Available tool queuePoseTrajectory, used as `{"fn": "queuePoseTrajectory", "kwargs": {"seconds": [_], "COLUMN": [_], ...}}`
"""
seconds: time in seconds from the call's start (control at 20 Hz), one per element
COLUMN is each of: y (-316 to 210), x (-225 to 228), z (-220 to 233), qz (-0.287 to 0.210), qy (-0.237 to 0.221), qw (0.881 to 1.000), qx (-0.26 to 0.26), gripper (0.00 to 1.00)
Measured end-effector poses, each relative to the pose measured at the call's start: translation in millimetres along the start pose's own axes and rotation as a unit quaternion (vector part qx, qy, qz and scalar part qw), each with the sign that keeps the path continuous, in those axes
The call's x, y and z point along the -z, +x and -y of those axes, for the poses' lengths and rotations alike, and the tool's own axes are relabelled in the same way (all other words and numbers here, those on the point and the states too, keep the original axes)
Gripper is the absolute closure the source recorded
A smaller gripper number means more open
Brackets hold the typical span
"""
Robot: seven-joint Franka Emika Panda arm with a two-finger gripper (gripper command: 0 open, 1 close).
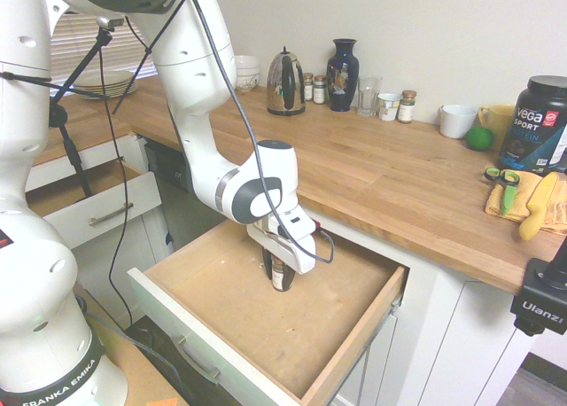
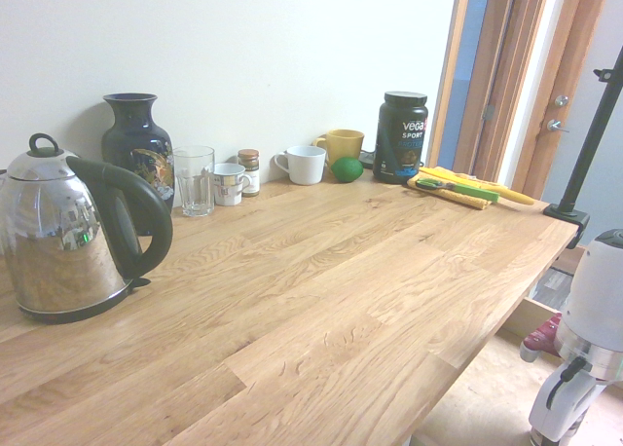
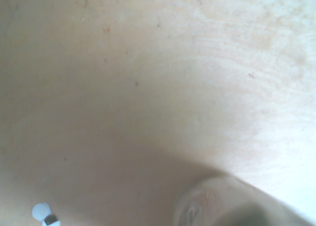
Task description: Put seasoning jar in the drawer
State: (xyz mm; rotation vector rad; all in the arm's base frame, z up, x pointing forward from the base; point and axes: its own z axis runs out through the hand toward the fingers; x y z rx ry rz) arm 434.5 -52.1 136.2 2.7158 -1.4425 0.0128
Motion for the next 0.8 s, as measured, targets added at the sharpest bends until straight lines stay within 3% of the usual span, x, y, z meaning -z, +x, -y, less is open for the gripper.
{"fn": "queuePoseTrajectory", "kwargs": {"seconds": [0.45, 0.8], "y": [4, -6], "x": [28, 64], "z": [-1, -27], "qz": [-0.011, -0.013], "qy": [0.022, 0.042], "qw": [1.0, 0.999], "qx": [0.0, 0.0], "gripper": [0.0, 0.0]}}
